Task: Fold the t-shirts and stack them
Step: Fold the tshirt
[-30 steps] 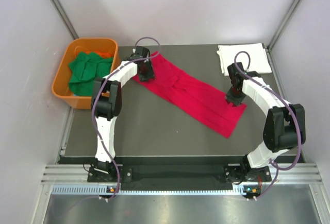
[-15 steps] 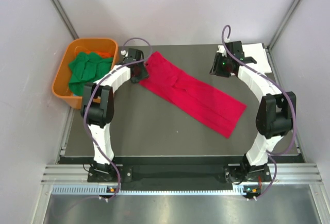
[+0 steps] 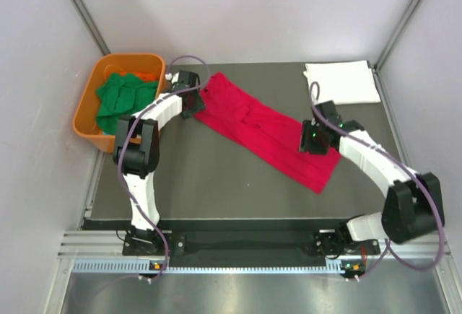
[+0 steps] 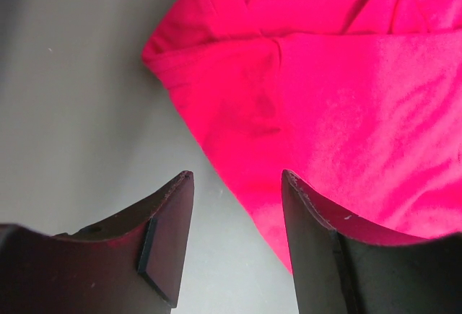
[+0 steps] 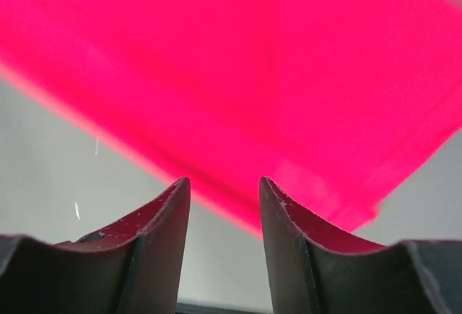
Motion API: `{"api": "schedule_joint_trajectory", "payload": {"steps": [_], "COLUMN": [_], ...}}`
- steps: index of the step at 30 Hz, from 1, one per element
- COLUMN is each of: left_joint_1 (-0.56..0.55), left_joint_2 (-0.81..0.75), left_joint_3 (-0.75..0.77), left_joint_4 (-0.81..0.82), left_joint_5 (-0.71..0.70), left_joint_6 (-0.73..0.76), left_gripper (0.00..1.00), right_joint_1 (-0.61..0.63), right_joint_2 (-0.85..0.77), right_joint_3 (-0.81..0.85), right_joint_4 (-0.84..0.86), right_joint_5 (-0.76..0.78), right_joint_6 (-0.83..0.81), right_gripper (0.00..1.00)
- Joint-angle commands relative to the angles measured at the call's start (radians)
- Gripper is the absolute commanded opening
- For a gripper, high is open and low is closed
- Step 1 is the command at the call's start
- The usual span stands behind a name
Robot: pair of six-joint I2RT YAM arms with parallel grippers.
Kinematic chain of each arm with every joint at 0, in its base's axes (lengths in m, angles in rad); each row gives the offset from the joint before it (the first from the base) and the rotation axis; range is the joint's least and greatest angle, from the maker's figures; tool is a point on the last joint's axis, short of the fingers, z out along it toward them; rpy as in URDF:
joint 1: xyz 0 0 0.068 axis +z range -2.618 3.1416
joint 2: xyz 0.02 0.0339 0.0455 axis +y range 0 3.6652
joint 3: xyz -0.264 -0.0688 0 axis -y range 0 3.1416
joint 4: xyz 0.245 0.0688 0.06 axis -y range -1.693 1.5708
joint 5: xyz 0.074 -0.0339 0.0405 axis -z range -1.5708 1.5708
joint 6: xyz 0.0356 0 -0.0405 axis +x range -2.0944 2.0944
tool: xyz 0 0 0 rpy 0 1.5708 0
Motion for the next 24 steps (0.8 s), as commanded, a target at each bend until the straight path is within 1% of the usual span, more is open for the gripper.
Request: {"api": "schedule_joint_trajectory", "payload": {"steps": [1, 3, 4, 5, 7, 9, 12, 15, 16, 19, 20, 24], "left_joint_1": [0.001, 0.003, 0.001, 0.003, 0.003, 0.003, 0.003, 0.003, 0.003, 0.003, 0.003, 0.009], "left_joint_2": [0.020, 0.031, 0.034, 0.038, 0.041, 0.055, 0.078, 0.100, 0.104, 0.116, 0.127, 0.169], "left_joint_3": [0.007, 0.010, 0.010, 0.009, 0.006, 0.007, 0.023, 0.049, 0.055, 0.075, 0.091, 0.153], "left_joint_4": [0.048, 0.051, 0.049, 0.052, 0.055, 0.066, 0.081, 0.079, 0.074, 0.085, 0.085, 0.075], "left_joint_5": [-0.049, -0.056, -0.059, -0.061, -0.062, -0.067, -0.078, -0.089, -0.092, -0.115, -0.131, -0.135], "left_joint_6": [-0.006, -0.011, -0.012, -0.014, -0.017, -0.017, -0.009, 0.000, 0.003, 0.017, 0.025, 0.037], "left_gripper": [0.57, 0.56, 0.55, 0.55, 0.52, 0.51, 0.45, 0.28, 0.16, 0.02, 0.00, 0.00], "right_joint_1": [0.136, 0.156, 0.165, 0.167, 0.170, 0.169, 0.169, 0.170, 0.170, 0.170, 0.170, 0.173], "right_joint_2": [-0.126, -0.146, -0.181, -0.203, -0.262, -0.283, -0.286, -0.281, -0.286, -0.289, -0.287, -0.267], "right_joint_3": [-0.115, -0.199, -0.230, -0.286, -0.326, -0.342, -0.333, -0.331, -0.330, -0.322, -0.319, -0.327], "right_joint_4": [0.028, 0.011, 0.012, 0.021, 0.027, -0.003, -0.046, -0.058, -0.061, -0.081, -0.089, -0.088], "right_joint_5": [0.072, 0.053, 0.049, 0.049, 0.075, 0.131, 0.173, 0.190, 0.194, 0.214, 0.222, 0.242], "right_joint_6": [0.090, 0.182, 0.271, 0.310, 0.382, 0.419, 0.431, 0.425, 0.424, 0.419, 0.419, 0.413], "right_gripper": [0.43, 0.42, 0.40, 0.39, 0.39, 0.39, 0.39, 0.39, 0.39, 0.39, 0.39, 0.39]}}
